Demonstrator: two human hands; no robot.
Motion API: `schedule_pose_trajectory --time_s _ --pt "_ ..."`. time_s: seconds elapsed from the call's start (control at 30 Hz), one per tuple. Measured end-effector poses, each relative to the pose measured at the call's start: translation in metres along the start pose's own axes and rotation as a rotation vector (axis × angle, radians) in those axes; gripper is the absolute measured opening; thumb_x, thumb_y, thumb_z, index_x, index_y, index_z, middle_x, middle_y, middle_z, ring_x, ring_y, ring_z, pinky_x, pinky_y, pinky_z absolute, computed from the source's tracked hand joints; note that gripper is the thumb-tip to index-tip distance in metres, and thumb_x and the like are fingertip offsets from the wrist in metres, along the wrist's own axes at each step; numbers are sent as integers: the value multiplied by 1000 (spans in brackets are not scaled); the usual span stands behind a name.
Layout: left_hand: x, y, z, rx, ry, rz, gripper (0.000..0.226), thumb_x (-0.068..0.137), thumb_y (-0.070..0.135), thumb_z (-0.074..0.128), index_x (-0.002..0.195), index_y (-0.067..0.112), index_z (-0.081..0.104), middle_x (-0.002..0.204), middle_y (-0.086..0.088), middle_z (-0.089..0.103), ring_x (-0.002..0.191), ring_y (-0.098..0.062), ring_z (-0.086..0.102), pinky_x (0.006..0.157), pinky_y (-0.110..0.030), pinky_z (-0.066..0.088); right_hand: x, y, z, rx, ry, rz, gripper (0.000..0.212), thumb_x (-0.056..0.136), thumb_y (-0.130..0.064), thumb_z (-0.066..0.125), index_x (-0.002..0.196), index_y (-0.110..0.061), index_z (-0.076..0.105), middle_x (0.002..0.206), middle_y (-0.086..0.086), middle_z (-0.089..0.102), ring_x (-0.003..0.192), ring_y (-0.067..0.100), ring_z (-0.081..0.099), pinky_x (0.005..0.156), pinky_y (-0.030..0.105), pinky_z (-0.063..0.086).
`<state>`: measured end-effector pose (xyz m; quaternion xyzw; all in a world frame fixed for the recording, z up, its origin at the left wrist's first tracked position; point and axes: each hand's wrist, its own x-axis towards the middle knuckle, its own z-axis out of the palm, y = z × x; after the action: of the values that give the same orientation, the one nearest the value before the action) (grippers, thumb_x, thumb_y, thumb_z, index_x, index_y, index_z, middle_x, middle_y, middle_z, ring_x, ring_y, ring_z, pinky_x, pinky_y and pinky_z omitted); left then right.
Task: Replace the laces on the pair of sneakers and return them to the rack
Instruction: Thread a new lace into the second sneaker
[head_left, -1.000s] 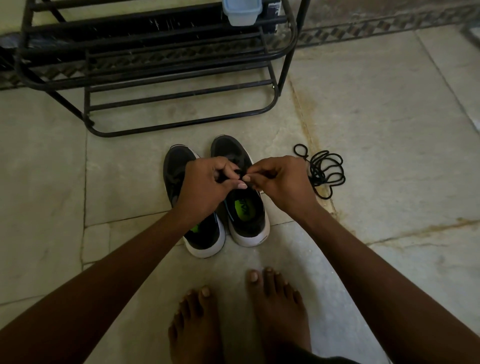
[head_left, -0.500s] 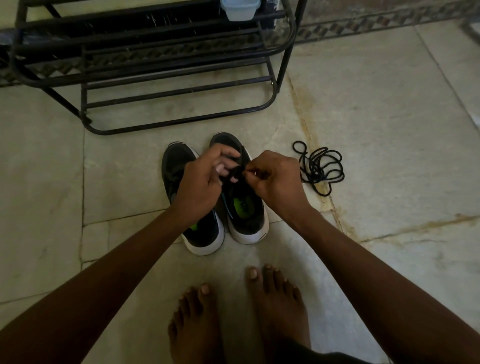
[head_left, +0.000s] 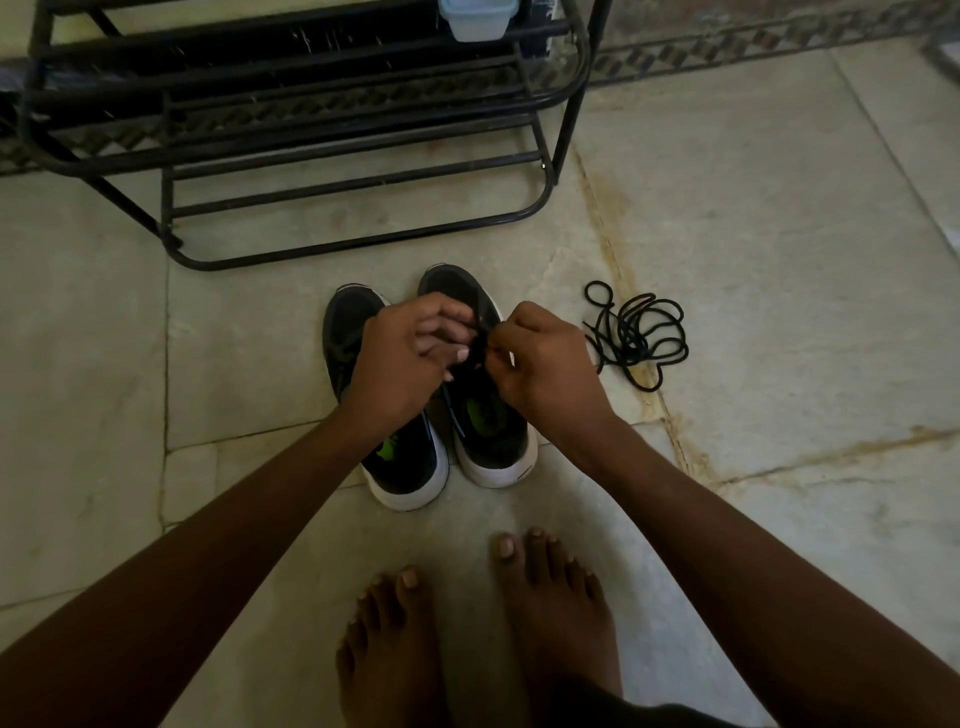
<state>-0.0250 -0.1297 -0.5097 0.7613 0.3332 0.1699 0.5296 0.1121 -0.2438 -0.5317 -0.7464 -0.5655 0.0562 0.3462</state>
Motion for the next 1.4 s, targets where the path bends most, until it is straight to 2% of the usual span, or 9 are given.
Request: schedule_pose_trajectory --time_s 0.13,0.23,0.6,0.87,1.0,1.13,1.2,1.27,1.4 --pt "1 1 0 -35 -8 -42 26 87 -9 72 107 8 69 88 -6 73 77 -15 75 63 -25 61 -3 -2 0 -12 -21 -40 10 86 -7 66 77 -3 63 79 10 53 60 22 49 48 31 39" --pt "0 3 1 -26 4 -40 27 87 -10 71 104 11 68 85 -8 72 76 -16 75 66 -27 62 -3 0 0 -8 -32 -46 9 87 -7 64 80 -2 65 81 10 53 61 23 50 48 34 42" --pt "-8 1 5 80 62 -4 31 85 -1 76 112 12 65 94 2 72 85 -9 73 78 -23 60 -2 1 -2 50 13 -2 6 88 0 67 91 0 72 84 13 61 62 23 56 53 38 48" --pt "-12 -4 7 182 134 132 17 90 0 73 103 11 75 96 -1 73 84 -8 72 78 -22 60 -5 12 -6 160 27 106 5 90 -1 66 89 -6 68 83 7 59 69 12 52 63 15 38" --pt "-15 -10 0 371 169 267 17 91 -1 71 104 7 77 99 -5 72 81 -7 67 80 -16 55 -10 20 -4 195 28 150 5 94 -6 63 90 -7 66 86 5 60 74 11 53 66 21 43" --pt "-22 -21 -12 626 161 406 20 90 -9 64 107 -3 73 98 -17 70 85 -22 68 85 -19 50 -12 25 -7 206 41 174 8 94 -1 64 89 -6 66 86 3 62 75 9 55 68 19 44" --pt "-27 -27 -14 746 158 381 28 82 -16 68 107 -3 73 98 -19 69 87 -32 65 80 -35 55 -13 27 -8 201 47 172 10 93 2 64 88 -6 66 86 2 62 75 7 55 68 13 42" --pt "-28 -32 -15 875 170 344 33 79 -12 71 108 1 74 98 -15 70 89 -35 61 76 -44 49 -13 28 -8 189 54 184 10 93 2 63 88 -6 65 86 3 61 74 6 54 67 11 40" --pt "-31 -33 -15 976 208 242 43 77 1 73 118 11 66 105 -8 71 98 -32 59 85 -41 32 -15 36 -8 85 44 143 10 92 5 60 90 -4 61 89 4 54 74 14 49 66 20 38"
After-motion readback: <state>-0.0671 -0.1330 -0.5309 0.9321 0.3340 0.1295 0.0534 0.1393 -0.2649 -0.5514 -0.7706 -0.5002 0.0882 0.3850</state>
